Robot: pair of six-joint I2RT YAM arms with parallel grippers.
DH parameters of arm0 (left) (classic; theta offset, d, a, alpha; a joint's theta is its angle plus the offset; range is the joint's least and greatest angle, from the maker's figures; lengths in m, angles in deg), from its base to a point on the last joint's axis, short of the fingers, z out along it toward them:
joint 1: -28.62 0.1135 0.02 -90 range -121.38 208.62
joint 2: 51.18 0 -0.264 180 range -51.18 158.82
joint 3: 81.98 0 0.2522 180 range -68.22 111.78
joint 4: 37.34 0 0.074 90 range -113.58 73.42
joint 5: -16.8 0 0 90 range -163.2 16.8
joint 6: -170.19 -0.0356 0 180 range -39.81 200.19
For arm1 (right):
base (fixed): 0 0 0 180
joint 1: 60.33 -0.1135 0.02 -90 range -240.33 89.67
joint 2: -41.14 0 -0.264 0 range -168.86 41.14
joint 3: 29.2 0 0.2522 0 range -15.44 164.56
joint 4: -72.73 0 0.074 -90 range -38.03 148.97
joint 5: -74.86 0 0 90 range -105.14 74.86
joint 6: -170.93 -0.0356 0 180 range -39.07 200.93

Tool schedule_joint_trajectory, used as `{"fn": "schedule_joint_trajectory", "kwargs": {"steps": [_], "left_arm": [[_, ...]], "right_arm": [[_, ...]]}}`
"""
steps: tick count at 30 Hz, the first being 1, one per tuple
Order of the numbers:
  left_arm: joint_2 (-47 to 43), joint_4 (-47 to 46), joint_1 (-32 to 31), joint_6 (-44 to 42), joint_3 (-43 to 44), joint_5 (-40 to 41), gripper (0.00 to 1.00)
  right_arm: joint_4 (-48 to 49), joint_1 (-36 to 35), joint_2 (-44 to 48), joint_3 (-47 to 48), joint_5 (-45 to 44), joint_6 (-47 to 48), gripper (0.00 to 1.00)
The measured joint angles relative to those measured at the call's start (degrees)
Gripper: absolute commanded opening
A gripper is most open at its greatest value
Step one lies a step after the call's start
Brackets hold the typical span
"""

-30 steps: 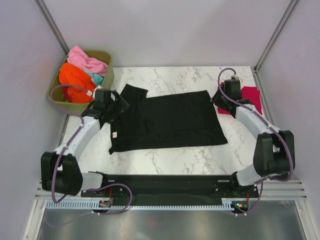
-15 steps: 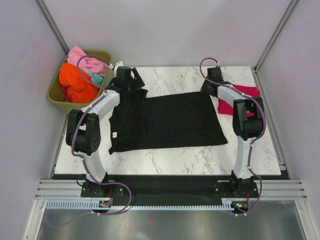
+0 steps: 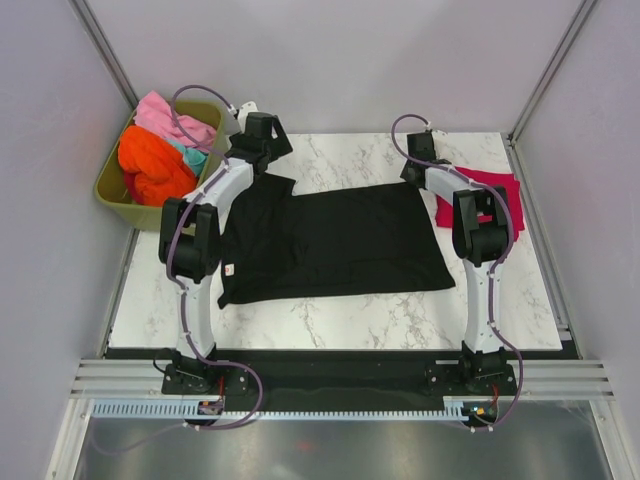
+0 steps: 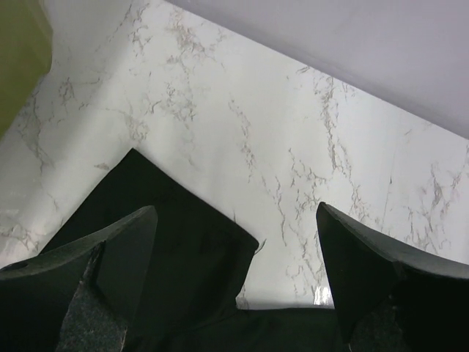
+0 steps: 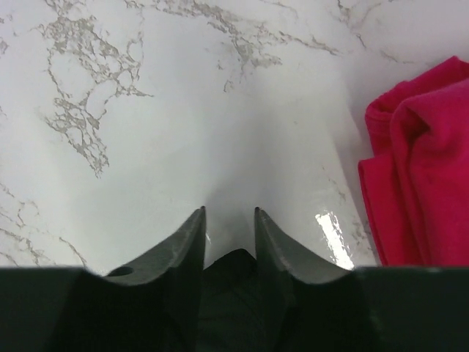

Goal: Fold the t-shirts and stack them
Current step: Fold the tshirt

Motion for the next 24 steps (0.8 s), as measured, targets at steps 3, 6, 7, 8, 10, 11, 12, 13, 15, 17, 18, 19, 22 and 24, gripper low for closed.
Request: {"fn": "schedule_joint_trajectory", "kwargs": {"steps": [3,6,7,8,10,11,12,13,15,17,18,19,22,24], "left_arm": [[2.5,1.7,0.2,-0.2,4.3,0.2,0.96],[3.8,2.8,0.5,-0.3,6.2,0.2,0.96],[4.2,3.2,0.7,-0.3,6.3,0.2,0.96],[4.5,3.5,0.9,-0.4,6.4,0.2,0.96],[5.4,4.5,1.3,-0.4,6.7,0.3,0.96],[5.9,4.8,1.5,-0.5,6.9,0.3,0.96],[6.4,5.3,1.7,-0.5,7.3,0.3,0.96],[6.7,5.7,1.8,-0.5,7.4,0.3,0.96],[7.3,6.6,2.2,-0.5,8.0,0.3,0.96],[7.6,7.4,2.5,-0.5,8.1,0.3,0.96],[7.8,7.5,2.8,-0.5,8.3,0.3,0.96],[8.0,7.5,3.0,-0.5,8.6,0.3,0.96],[8.9,7.9,3.3,-0.5,9.9,0.2,0.96],[9.7,8.5,3.6,-0.5,11.2,0.2,0.95]], "right_arm": [[-0.1,0.0,0.0,0.0,0.0,0.2,0.3],[-0.1,0.0,0.0,0.0,-0.1,0.1,0.32],[0.2,0.0,0.0,-0.2,-0.1,0.1,0.41],[0.6,0.0,0.0,-0.5,-0.1,0.0,0.48],[2.1,0.0,0.3,-1.3,-0.1,0.0,0.54],[2.7,0.0,0.5,-1.8,-0.2,0.2,0.53],[3.3,-0.1,0.7,-2.3,-0.2,0.3,0.51],[3.7,-0.1,0.9,-2.7,-0.3,0.3,0.45],[4.0,-0.1,1.0,-3.1,-0.5,0.4,0.39],[4.5,-0.1,1.2,-3.8,-0.8,0.5,0.34],[4.9,-0.1,1.4,-4.2,-0.9,0.4,0.34],[5.3,-0.1,1.7,-4.9,-0.9,0.4,0.35],[6.3,-0.2,3.0,-7.1,-1.0,0.5,0.36],[6.5,-0.4,3.7,-8.3,-1.2,0.5,0.36]]}}
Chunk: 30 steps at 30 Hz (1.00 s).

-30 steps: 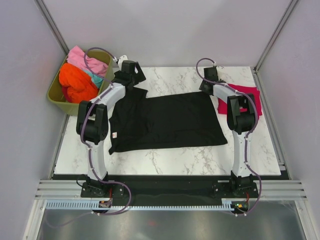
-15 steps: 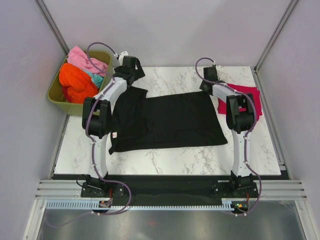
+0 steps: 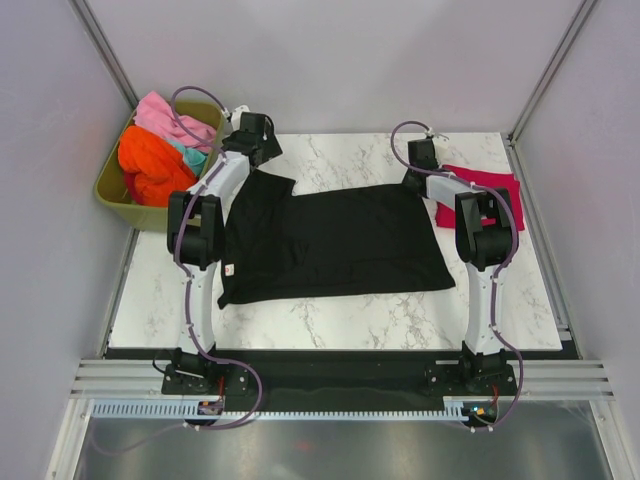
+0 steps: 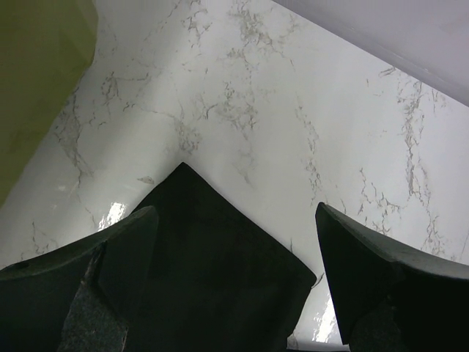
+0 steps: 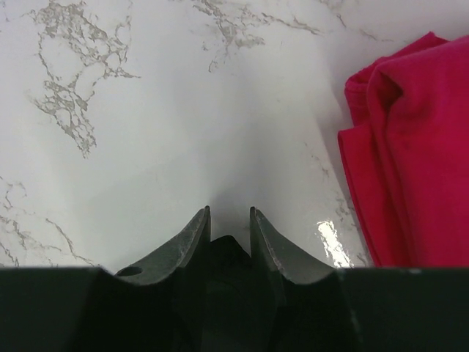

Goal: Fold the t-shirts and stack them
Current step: Fold the tshirt

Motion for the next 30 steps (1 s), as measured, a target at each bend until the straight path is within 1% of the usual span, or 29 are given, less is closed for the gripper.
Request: {"fn": "schedule_joint_trajectory", "kwargs": {"steps": [6,7,8,9,10,12,14,15,16,22,30], "left_arm": [[1.4,1.6,0.3,0.0,1.9,0.0,0.95],[1.4,1.9,0.4,0.0,2.0,0.0,0.95],[1.5,2.1,0.5,0.0,2.1,0.0,0.95],[1.6,2.1,0.5,0.0,2.1,0.0,0.95],[1.7,2.1,0.6,0.0,2.2,0.0,0.95],[1.9,2.2,0.7,0.0,2.3,0.0,0.95],[2.2,2.2,0.9,0.0,2.3,0.0,0.95],[2.3,2.3,1.0,0.0,2.4,-0.1,0.92],[2.4,2.3,1.1,0.0,2.4,-0.1,0.91],[3.6,2.6,1.6,0.0,3.1,-0.1,0.86],[6.9,4.6,1.7,-0.2,7.4,-0.5,0.79]], "right_arm": [[0.8,-0.2,1.6,-2.6,-0.3,0.0,0.38],[1.1,-0.3,2.1,-3.5,-0.4,0.0,0.36],[1.4,-0.3,2.4,-4.1,-0.4,0.0,0.3],[1.5,-0.4,2.6,-4.4,-0.5,0.1,0.23],[1.5,-0.4,2.6,-4.6,-0.6,0.2,0.14],[1.6,-0.4,2.6,-4.6,-0.6,0.0,0.12],[1.5,-0.4,2.6,-4.6,-0.7,-0.2,0.09],[1.5,-0.4,2.6,-4.6,-0.8,-0.2,0.02],[1.5,-0.4,2.6,-4.6,-0.7,-0.1,0.0],[1.5,-0.4,2.6,-4.6,-1.1,-0.4,0.0],[1.5,-0.4,2.6,-4.6,-1.3,-0.4,0.0]]}}
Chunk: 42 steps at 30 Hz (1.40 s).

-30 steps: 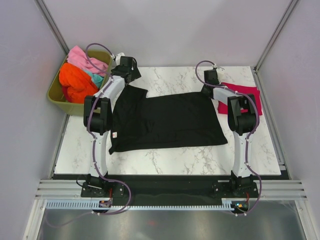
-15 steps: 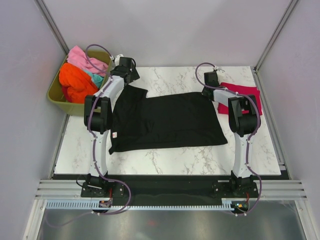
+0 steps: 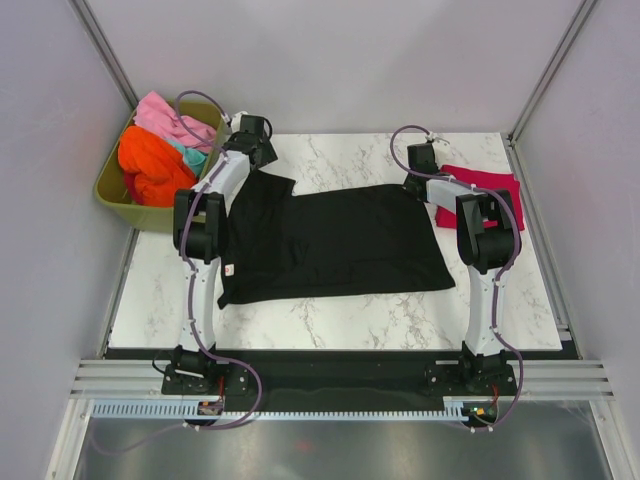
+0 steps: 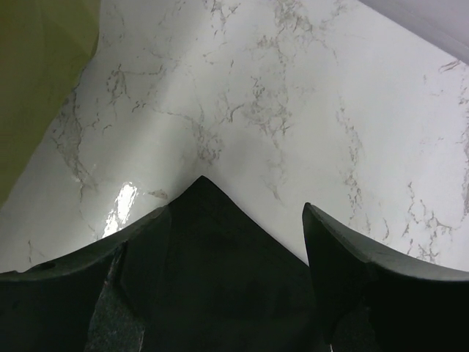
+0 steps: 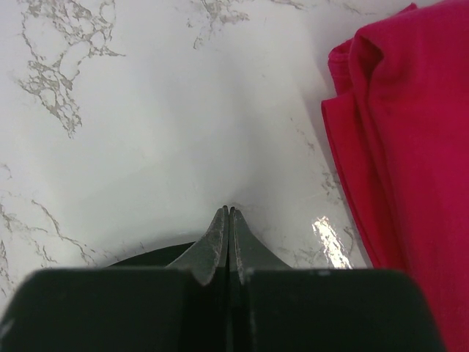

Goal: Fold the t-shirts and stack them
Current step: Fold the tshirt

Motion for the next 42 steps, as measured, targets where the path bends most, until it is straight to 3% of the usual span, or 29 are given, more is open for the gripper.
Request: {"fn": "schedule_joint_trajectory", "kwargs": {"steps": [8,22,26,29,30,34,42], "left_arm": [[3.4,4.0,0.0,-0.6,3.0,1.7,0.77],[6.6,6.7,2.4,-0.4,7.1,-1.3,0.48],[6.6,6.9,2.7,-0.4,7.4,-2.5,0.45],[6.6,6.9,2.8,-0.3,7.6,-3.1,0.3],[6.7,7.0,2.8,-0.3,7.7,-3.3,0.19],[7.1,7.2,2.8,-0.2,8.4,-3.7,0.02],[7.4,6.7,2.8,-0.2,8.6,-3.7,0.02]], "right_arm": [[0.0,0.0,0.0,0.0,-0.1,-0.1,0.0],[0.0,0.0,0.0,0.0,-0.1,-0.5,0.0],[0.0,0.1,0.0,0.0,0.0,-0.6,0.0],[0.0,0.1,0.0,0.0,0.0,-0.6,0.0],[0.0,0.1,0.0,0.0,0.0,-0.7,0.0],[0.0,0.1,0.0,0.0,0.0,-0.7,0.0],[0.0,0.4,0.0,0.0,0.4,-1.3,0.0]]}}
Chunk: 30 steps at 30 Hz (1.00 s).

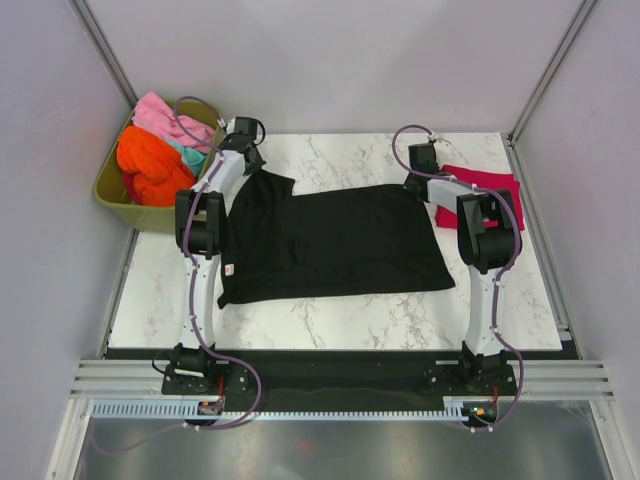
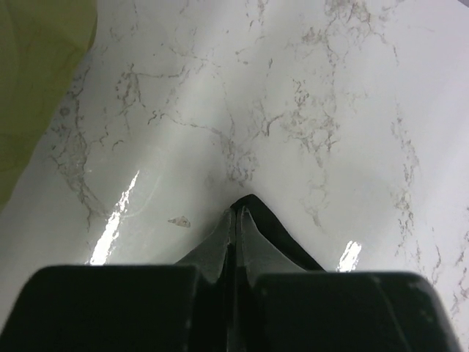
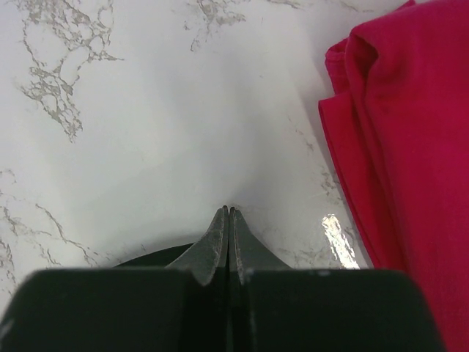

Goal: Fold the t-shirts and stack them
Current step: Fold the tshirt

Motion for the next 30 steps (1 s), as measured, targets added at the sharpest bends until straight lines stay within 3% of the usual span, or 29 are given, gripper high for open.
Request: {"fn": "schedule_joint_trajectory", "kwargs": {"steps": [5,14,23,30], "left_arm": [[-2.1,-4.1,0.0,0.0,-4.8,0.3,0.02],[-11.3,-14.6,-0.6,-0.2,-21.5,0.2,0.02],[-18.6,-21.2,-1.9,-0.7,-28.1,0.5,0.02],[-26.6,-26.4,-3.0,-1.5,-38.1,2.6,0.02]], "right_arm": [[0.1,0.2,0.4,-0.4,0.4,-0.2,0.0],[-1.3,0.4,3.2,-2.8,0.7,-0.3,0.0],[-1.2,1.1,5.2,-3.0,2.1,-1.2,0.0],[-1.4,2.0,5.8,-3.4,3.7,-2.1,0.0]]}}
